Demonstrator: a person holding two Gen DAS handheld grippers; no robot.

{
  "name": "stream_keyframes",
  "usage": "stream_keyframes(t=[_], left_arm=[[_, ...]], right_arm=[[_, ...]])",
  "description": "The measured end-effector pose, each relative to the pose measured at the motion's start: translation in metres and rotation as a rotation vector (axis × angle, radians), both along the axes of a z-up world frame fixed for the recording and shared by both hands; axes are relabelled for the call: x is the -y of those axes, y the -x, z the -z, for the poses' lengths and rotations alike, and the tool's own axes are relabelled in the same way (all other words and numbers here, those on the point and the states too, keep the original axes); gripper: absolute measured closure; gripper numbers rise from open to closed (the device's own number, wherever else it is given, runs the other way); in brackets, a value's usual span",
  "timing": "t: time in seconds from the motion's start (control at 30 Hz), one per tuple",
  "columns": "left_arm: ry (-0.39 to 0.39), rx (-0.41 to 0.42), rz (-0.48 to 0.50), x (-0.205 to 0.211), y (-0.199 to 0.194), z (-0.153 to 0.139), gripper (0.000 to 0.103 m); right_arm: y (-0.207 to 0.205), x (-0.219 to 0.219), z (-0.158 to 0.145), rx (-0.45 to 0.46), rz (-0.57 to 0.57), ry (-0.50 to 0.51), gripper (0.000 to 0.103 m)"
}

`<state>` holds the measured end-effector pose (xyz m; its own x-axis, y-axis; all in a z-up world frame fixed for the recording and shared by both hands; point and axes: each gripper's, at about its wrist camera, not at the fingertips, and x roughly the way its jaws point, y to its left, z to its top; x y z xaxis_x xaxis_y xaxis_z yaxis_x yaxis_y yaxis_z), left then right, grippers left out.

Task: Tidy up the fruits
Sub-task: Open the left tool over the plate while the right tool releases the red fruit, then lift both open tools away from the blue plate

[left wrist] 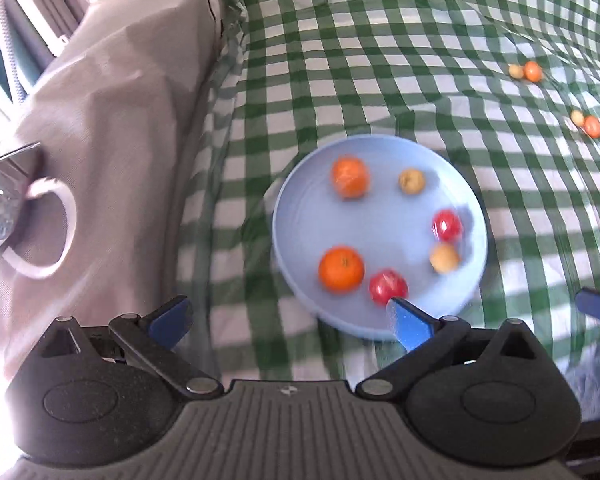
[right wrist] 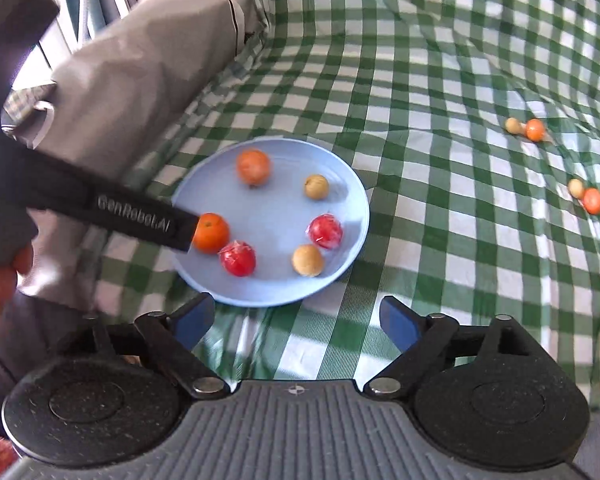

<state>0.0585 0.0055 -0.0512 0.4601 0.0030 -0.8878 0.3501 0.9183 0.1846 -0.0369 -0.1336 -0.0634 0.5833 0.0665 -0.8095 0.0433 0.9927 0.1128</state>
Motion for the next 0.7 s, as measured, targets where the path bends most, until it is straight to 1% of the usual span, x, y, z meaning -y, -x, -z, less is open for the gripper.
stream_keyframes(t=[0.17,0.3,0.47,0.7], left_arm=[[0.009,0.043,-0.006,-0.015,0.042,-0.022,0.0],[0.034,0.059,-0.019,-0.024,0.065,-0.033,0.0],[0.044,0.092,-0.027,-0.027,0.085,-0.045,0.0],[0.049,0.138,-0.001,-0.024,0.106,-0.06,0.0]], right_arm=[[0.036,-0.008,-0.02,0.047,0.023,0.004,0.011],[0.057,-0.011,-0.031,0.084,0.034,0.02,0.01],[0.08,-0.01,-0.043,0.131,0.048,0.037,0.008],[0.103,-0.01,-0.056,0.179,0.063,0.045,0.007]])
